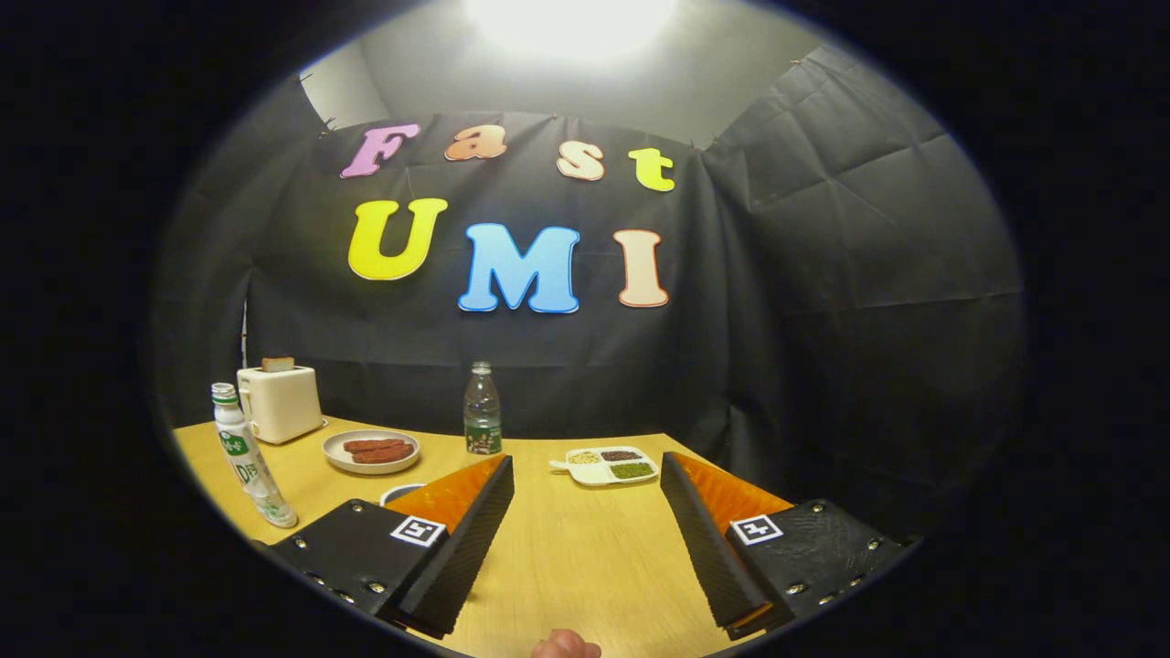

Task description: Take the bottle from table, then pour the juice into the cup, finally place the bottle on the coaster

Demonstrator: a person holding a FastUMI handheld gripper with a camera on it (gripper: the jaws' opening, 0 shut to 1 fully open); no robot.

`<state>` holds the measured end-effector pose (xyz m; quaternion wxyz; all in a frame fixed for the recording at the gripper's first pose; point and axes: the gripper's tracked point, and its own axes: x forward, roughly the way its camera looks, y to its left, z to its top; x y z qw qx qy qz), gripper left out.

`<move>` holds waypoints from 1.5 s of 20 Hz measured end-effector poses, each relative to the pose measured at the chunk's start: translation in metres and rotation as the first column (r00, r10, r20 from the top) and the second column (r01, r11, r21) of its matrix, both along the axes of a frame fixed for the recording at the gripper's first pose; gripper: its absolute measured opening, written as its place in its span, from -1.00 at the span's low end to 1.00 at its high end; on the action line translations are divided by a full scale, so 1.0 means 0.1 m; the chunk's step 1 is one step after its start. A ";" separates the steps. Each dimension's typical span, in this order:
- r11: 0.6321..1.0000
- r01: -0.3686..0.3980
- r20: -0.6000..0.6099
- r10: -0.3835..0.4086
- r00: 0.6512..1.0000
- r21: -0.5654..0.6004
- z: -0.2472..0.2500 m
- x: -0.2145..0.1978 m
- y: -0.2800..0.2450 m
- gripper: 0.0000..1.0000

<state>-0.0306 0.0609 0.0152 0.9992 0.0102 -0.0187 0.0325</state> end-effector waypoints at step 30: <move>0.887 -0.460 -0.034 0.459 0.888 -0.033 -0.55 -0.52 3.39 0.96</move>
